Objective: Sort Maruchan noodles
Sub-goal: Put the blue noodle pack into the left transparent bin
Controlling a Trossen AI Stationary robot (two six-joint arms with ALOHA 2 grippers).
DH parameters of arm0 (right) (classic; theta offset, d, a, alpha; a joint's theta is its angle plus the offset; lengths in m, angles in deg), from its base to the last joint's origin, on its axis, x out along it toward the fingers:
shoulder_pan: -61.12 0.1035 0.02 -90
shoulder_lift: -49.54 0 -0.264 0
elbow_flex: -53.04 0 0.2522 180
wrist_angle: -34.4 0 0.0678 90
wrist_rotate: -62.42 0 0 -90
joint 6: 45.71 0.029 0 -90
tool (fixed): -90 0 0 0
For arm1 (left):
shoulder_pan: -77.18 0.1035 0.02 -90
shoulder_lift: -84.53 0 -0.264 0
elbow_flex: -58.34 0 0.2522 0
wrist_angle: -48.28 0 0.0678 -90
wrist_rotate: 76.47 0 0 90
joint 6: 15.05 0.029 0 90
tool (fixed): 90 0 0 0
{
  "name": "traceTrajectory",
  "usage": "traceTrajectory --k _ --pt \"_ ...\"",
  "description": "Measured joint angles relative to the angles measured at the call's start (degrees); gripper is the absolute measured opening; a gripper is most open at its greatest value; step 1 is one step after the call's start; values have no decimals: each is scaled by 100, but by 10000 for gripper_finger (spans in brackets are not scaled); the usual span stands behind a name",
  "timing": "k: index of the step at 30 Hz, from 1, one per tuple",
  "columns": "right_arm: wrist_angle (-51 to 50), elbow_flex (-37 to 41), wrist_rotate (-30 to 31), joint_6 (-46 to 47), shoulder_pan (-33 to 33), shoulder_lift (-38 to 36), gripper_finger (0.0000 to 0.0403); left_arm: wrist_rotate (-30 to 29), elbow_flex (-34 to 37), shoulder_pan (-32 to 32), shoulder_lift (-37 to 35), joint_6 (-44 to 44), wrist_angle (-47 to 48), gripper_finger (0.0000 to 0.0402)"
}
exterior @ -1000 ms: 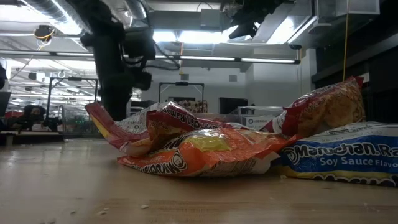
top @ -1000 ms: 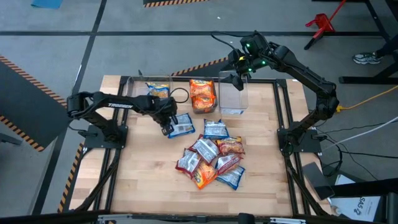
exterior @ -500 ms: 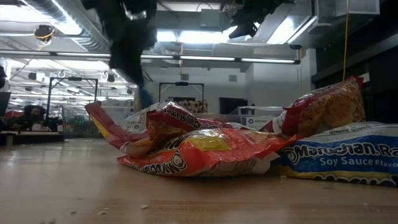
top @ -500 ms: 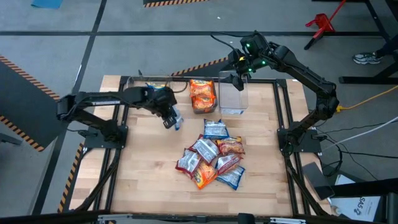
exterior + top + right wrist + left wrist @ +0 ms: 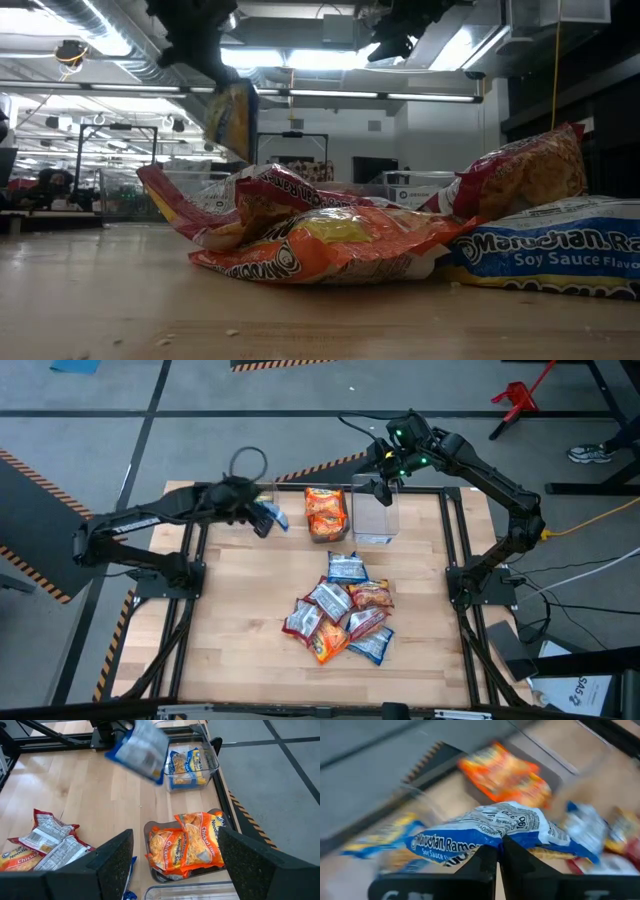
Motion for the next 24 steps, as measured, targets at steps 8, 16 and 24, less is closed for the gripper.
traceTrajectory --k 8,16,24 --pt "7 1 0 1 -1 0 278 -1099 -2 561 -521 -215 625 0" --pt "163 1 -2 11 -2 0 278 -1186 21 1415 -529 -724 1516 0" --pt "265 1 -2 20 -1 2 278 -425 94 2434 -527 -1109 1532 0"
